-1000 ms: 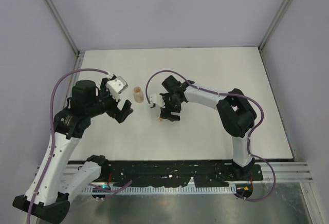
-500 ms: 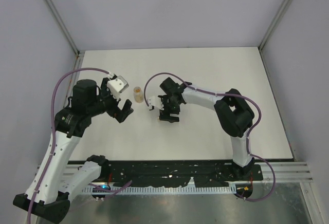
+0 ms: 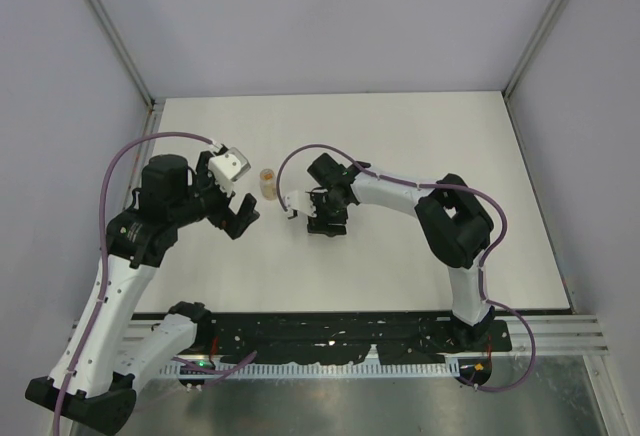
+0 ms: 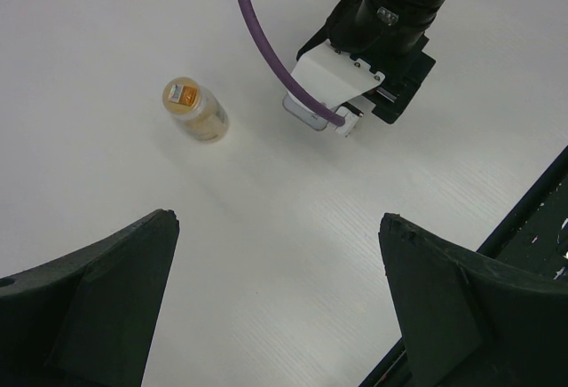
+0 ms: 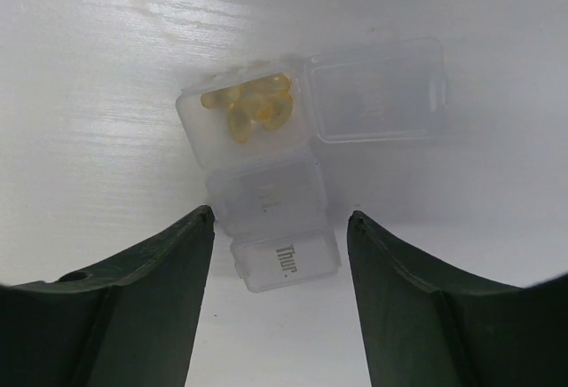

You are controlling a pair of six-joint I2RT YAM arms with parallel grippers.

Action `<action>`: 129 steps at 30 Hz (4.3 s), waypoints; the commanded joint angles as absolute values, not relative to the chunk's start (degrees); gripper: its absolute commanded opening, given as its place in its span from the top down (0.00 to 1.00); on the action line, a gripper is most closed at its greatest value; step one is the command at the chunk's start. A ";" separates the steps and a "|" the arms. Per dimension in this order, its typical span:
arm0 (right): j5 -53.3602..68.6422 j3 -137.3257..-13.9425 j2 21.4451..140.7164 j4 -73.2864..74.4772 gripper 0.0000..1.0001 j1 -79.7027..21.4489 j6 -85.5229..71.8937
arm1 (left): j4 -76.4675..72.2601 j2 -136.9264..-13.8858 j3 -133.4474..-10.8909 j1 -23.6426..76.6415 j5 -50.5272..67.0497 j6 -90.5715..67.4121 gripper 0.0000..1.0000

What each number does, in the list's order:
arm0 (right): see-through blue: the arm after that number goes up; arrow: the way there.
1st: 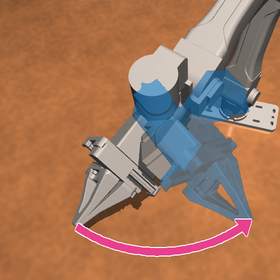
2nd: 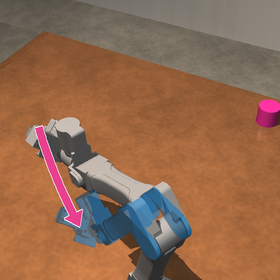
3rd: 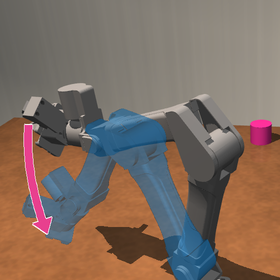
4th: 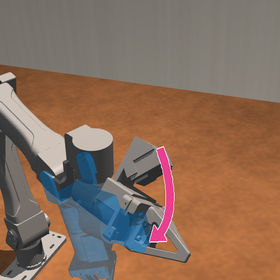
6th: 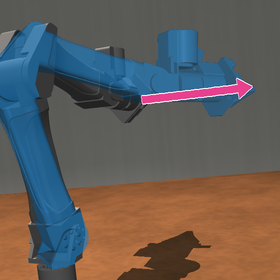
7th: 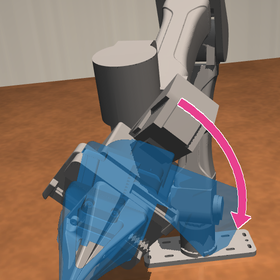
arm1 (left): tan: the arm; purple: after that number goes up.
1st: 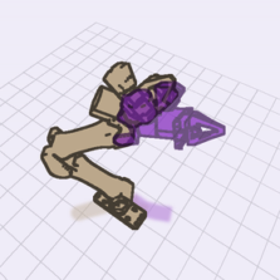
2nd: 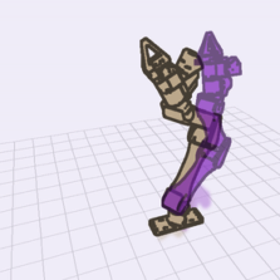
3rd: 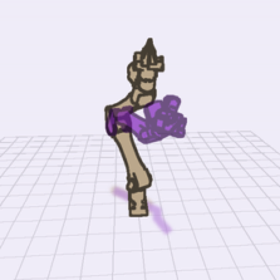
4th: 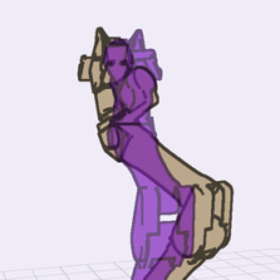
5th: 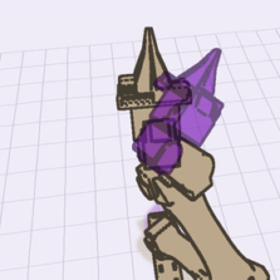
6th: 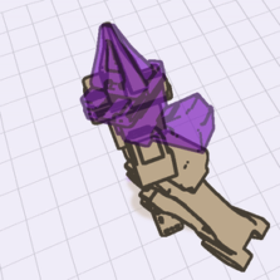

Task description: Sort the pills into containers

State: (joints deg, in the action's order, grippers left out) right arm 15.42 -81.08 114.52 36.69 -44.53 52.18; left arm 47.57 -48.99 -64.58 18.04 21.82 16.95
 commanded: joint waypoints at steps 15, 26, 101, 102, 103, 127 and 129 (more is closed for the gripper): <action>16.70 -76.91 107.41 36.56 0.71 -44.82 50.37 | 43.16 -48.52 -63.46 17.93 18.99 12.66 0.00; 19.33 -74.97 96.42 41.91 0.79 -44.82 45.36 | 37.54 -52.38 -62.58 14.42 18.19 0.98 0.00; 10.90 -83.94 82.71 50.63 0.89 -45.70 35.33 | 22.50 -84.82 -68.20 27.07 52.47 -35.07 0.25; 10.90 -83.94 82.71 50.54 0.89 -45.79 35.42 | 22.33 -84.64 -67.94 27.16 52.47 -34.89 0.26; 10.90 -83.85 82.71 50.45 0.89 -45.79 35.33 | 22.32 -84.55 -67.85 27.25 52.47 -34.63 0.27; 9.84 -84.20 82.53 50.27 0.90 -45.70 35.42 | 18.81 -84.55 -65.83 28.92 54.49 -36.03 0.51; 9.84 -84.20 82.62 50.27 0.90 -45.70 35.42 | 18.46 -84.55 -65.57 28.92 54.75 -36.38 0.54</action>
